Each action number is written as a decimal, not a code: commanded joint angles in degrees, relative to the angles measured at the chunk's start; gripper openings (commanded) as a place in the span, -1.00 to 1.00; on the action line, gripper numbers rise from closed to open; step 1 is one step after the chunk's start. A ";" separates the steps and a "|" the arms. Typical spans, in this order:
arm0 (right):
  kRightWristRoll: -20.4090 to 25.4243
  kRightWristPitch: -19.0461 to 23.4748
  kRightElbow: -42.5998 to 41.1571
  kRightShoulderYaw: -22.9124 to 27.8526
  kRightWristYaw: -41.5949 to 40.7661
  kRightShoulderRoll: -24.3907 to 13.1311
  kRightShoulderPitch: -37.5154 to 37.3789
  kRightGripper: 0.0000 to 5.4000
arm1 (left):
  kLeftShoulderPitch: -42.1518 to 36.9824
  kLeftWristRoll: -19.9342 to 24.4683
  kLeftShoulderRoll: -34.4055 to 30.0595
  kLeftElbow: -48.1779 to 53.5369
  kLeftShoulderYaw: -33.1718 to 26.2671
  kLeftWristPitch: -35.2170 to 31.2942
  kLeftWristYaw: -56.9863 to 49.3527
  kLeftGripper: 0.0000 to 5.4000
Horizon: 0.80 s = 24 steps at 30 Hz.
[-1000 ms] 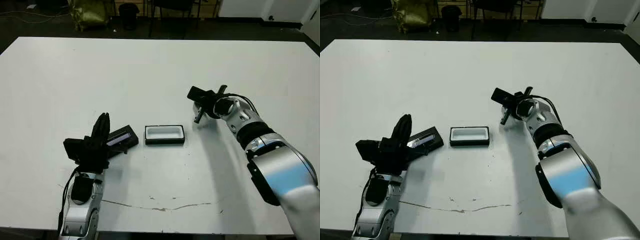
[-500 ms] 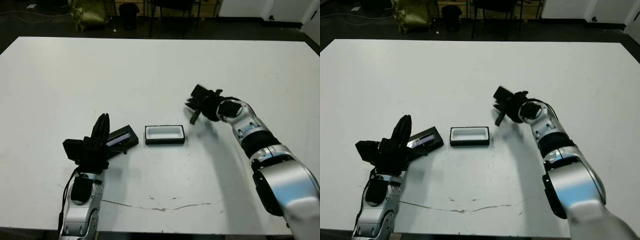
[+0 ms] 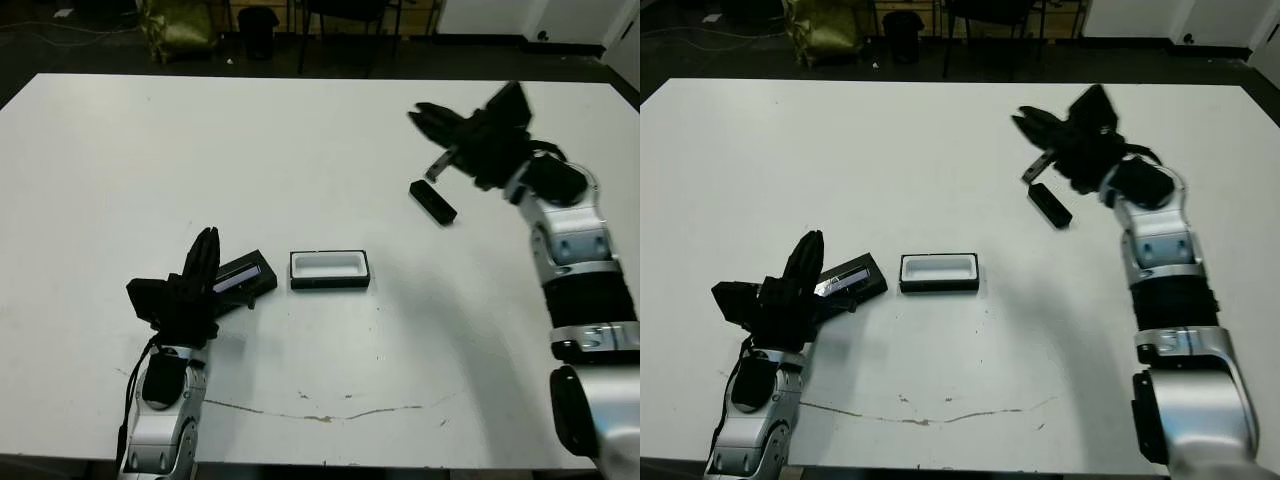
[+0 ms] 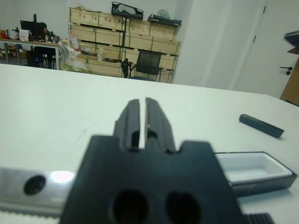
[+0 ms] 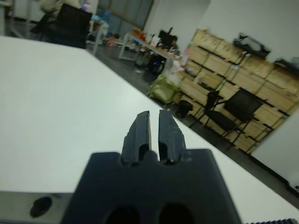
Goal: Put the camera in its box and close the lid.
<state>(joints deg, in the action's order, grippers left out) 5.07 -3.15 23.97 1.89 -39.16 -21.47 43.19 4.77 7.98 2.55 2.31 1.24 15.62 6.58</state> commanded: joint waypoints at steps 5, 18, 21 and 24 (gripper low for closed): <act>-3.14 -2.63 1.30 0.24 4.28 -3.21 -1.88 -1.00 | 0.76 -0.51 -0.12 -1.08 -0.07 0.28 -0.13 -0.99; -1.62 0.47 -4.02 0.47 6.59 -2.72 -14.25 -1.00 | 0.48 -0.57 -0.33 -1.61 -0.11 0.66 0.21 -0.99; -0.50 2.68 -6.81 0.79 6.28 -3.04 -16.48 -1.00 | 0.49 -0.32 -0.23 -1.43 -0.10 0.26 0.24 -0.99; 0.38 5.89 -9.63 0.76 5.21 -3.94 -18.15 -0.92 | 0.45 -0.27 -0.43 -1.40 -0.09 0.17 0.48 -1.00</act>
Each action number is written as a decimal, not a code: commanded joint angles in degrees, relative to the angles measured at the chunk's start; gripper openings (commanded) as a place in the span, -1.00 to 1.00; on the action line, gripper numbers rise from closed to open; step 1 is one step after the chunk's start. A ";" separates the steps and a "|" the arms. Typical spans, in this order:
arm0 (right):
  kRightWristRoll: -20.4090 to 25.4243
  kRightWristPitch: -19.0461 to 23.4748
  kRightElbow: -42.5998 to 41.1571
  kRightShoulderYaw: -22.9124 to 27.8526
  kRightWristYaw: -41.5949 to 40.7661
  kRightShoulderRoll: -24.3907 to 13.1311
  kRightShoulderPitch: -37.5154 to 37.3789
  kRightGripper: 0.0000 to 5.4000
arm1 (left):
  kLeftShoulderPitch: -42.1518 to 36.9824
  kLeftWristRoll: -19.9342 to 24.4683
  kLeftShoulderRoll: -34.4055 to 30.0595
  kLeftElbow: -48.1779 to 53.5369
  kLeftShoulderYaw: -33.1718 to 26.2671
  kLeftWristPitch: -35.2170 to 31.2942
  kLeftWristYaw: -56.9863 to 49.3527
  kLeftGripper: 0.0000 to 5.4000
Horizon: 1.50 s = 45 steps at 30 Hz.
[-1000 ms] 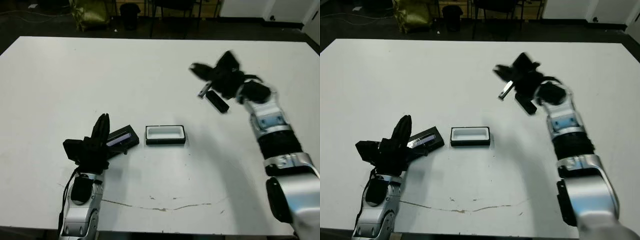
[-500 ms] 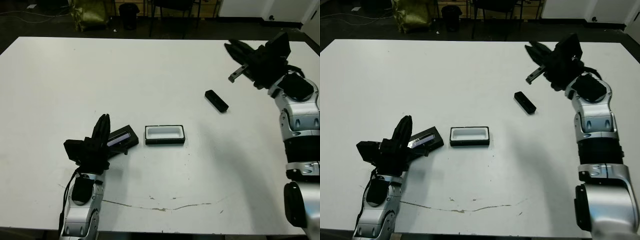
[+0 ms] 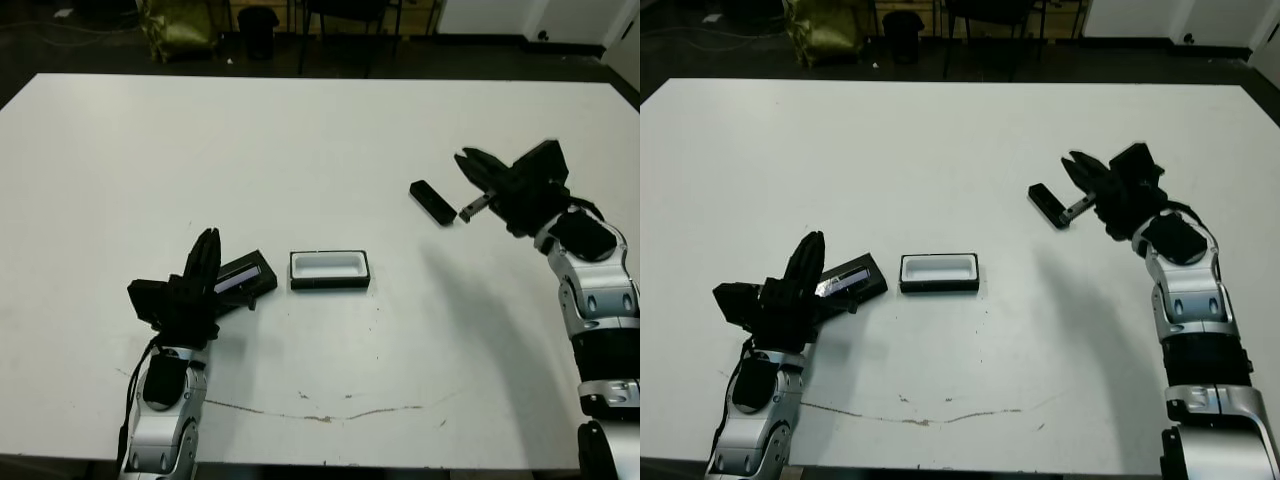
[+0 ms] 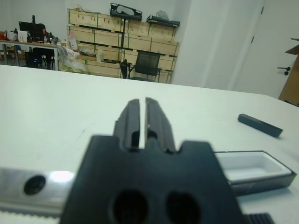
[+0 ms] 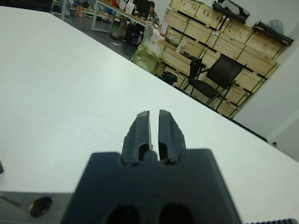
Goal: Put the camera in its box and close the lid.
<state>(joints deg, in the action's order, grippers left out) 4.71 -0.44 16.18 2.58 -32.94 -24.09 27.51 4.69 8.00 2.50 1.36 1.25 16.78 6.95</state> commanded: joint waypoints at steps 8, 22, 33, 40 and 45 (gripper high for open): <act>2.07 7.20 -2.88 0.48 -2.79 -2.77 -3.02 -0.30 | 0.08 -0.71 -0.47 -1.57 -0.28 0.47 0.26 -1.00; -0.51 4.71 6.15 -0.26 -0.35 -2.37 0.65 0.86 | 0.58 -0.40 -0.34 -0.73 -0.40 -0.40 0.43 -1.00; -1.01 2.89 19.17 -1.19 0.44 -0.25 7.20 0.99 | 0.19 -0.18 -0.55 -2.63 -0.72 1.82 1.45 -1.00; -0.67 3.22 27.83 -1.25 -0.23 1.46 11.70 0.99 | 0.52 -0.08 -0.56 -1.91 -0.68 0.75 1.20 -1.00; -0.42 2.40 32.08 -1.25 -1.55 2.51 13.91 0.99 | 0.47 -0.28 -0.58 -2.13 -0.61 1.28 1.27 -1.00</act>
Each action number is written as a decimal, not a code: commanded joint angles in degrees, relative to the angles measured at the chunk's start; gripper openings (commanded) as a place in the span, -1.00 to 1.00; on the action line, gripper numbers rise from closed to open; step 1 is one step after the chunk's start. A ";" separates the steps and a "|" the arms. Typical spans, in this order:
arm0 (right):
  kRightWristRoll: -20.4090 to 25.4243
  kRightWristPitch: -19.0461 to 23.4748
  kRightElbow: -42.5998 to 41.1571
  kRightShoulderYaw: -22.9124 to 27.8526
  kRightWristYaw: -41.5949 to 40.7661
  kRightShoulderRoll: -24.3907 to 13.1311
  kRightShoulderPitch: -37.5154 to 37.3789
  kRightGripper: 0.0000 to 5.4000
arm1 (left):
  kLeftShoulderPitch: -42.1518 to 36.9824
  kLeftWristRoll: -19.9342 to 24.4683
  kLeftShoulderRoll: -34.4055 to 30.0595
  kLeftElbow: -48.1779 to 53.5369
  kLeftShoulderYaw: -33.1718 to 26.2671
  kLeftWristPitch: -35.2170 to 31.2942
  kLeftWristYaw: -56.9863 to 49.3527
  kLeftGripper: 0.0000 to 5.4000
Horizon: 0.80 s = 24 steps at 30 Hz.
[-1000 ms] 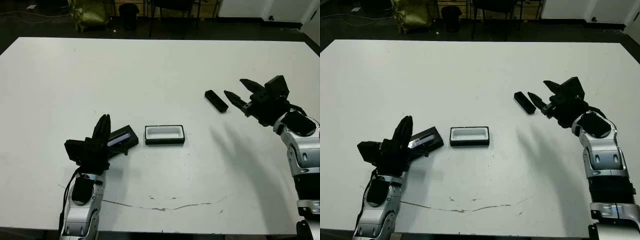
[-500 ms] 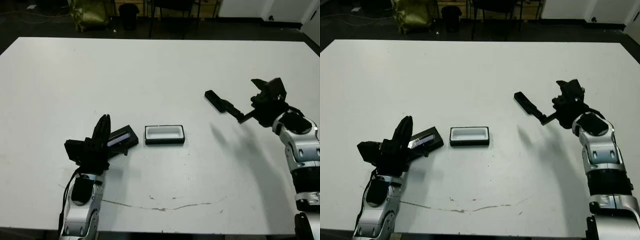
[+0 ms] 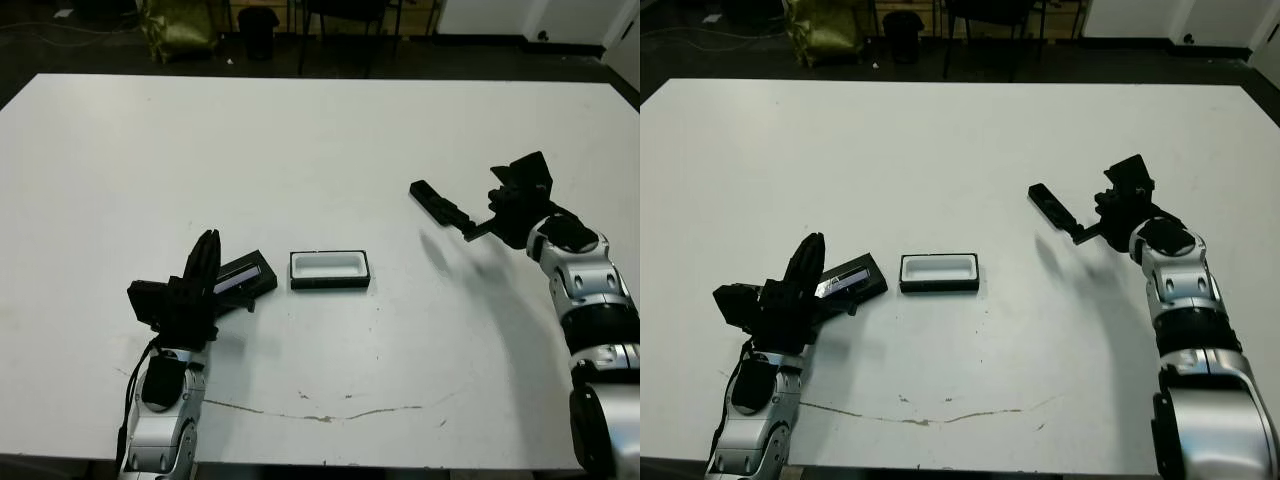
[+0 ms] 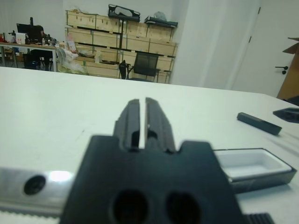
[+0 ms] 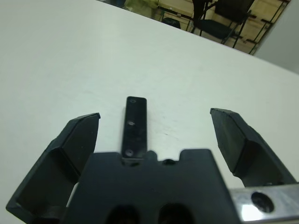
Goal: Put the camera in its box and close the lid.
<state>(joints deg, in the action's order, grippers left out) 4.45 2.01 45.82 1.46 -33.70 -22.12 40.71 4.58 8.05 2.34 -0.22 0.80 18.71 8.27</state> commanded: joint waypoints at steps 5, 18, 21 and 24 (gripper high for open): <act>-0.79 -0.29 4.39 -0.68 -0.74 1.40 2.09 0.99 | 0.59 0.33 -0.31 -0.73 -0.31 -0.88 0.22 -1.00; -4.81 -2.51 9.90 -2.94 1.24 2.20 4.17 0.99 | 0.57 0.60 -0.57 -0.80 -0.35 -0.69 0.89 -1.00; -5.26 -2.72 11.53 -2.86 1.89 2.40 4.65 0.99 | 0.51 0.58 -0.60 -0.99 -0.45 -0.62 1.01 -1.00; -6.15 -2.48 12.79 -3.19 2.69 2.47 5.15 0.99 | 0.61 0.40 -0.43 -0.67 -0.49 -1.00 0.72 -1.00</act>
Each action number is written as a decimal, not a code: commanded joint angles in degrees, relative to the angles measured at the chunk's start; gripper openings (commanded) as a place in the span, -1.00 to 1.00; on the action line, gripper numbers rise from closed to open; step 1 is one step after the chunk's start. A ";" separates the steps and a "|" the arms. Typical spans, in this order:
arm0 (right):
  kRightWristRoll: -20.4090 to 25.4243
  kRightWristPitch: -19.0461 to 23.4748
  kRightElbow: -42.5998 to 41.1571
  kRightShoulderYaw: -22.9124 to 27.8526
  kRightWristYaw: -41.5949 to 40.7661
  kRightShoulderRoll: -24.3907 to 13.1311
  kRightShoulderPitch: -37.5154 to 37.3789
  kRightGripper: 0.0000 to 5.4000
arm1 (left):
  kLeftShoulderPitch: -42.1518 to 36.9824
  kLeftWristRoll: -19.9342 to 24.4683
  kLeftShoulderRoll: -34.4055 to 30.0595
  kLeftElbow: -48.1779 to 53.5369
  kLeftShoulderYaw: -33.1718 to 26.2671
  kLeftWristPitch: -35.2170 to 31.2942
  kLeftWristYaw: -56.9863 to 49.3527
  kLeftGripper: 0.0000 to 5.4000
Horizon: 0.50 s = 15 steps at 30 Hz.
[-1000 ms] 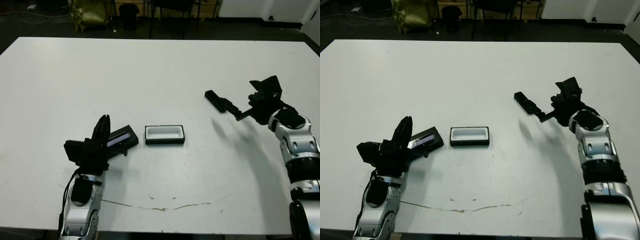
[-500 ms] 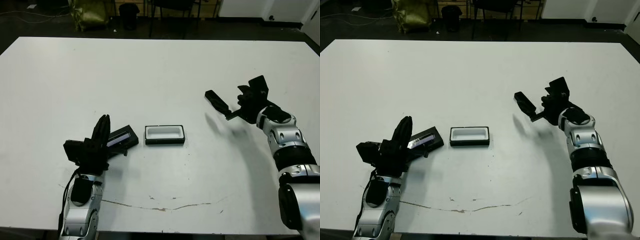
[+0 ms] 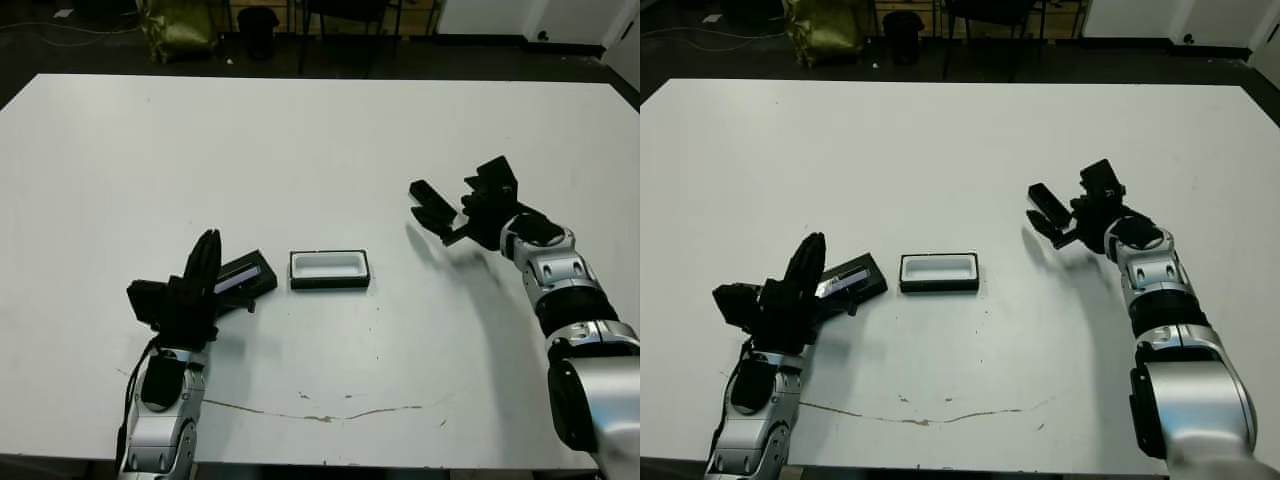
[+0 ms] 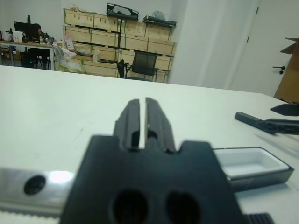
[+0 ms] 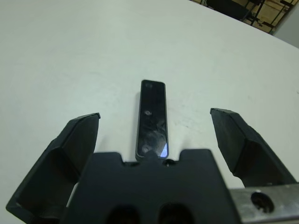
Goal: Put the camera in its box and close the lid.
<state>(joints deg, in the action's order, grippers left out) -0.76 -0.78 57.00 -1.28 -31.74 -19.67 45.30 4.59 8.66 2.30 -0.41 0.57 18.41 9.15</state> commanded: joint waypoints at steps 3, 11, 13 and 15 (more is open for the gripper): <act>-1.87 0.54 1.95 -1.01 1.05 -0.05 0.71 0.99 | 0.61 -0.33 -0.35 -0.46 -0.21 -0.35 -0.15 -1.00; -2.82 0.56 3.36 -1.18 1.37 0.12 1.07 0.99 | 0.84 0.03 -0.24 -0.05 -0.11 -1.18 -0.27 -1.00; -2.45 1.29 3.78 -0.87 1.37 0.39 1.25 0.99 | 0.78 0.35 -0.28 -0.19 -0.14 -1.20 -0.07 -1.00; -2.88 1.15 4.10 -1.27 1.35 0.40 1.34 0.99 | 0.87 -0.04 -0.35 -0.04 -0.06 -1.14 -0.28 -1.00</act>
<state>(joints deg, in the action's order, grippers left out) -3.21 -0.63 60.03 -2.35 -30.43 -19.55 46.63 4.64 8.87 2.34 0.09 0.63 18.34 8.93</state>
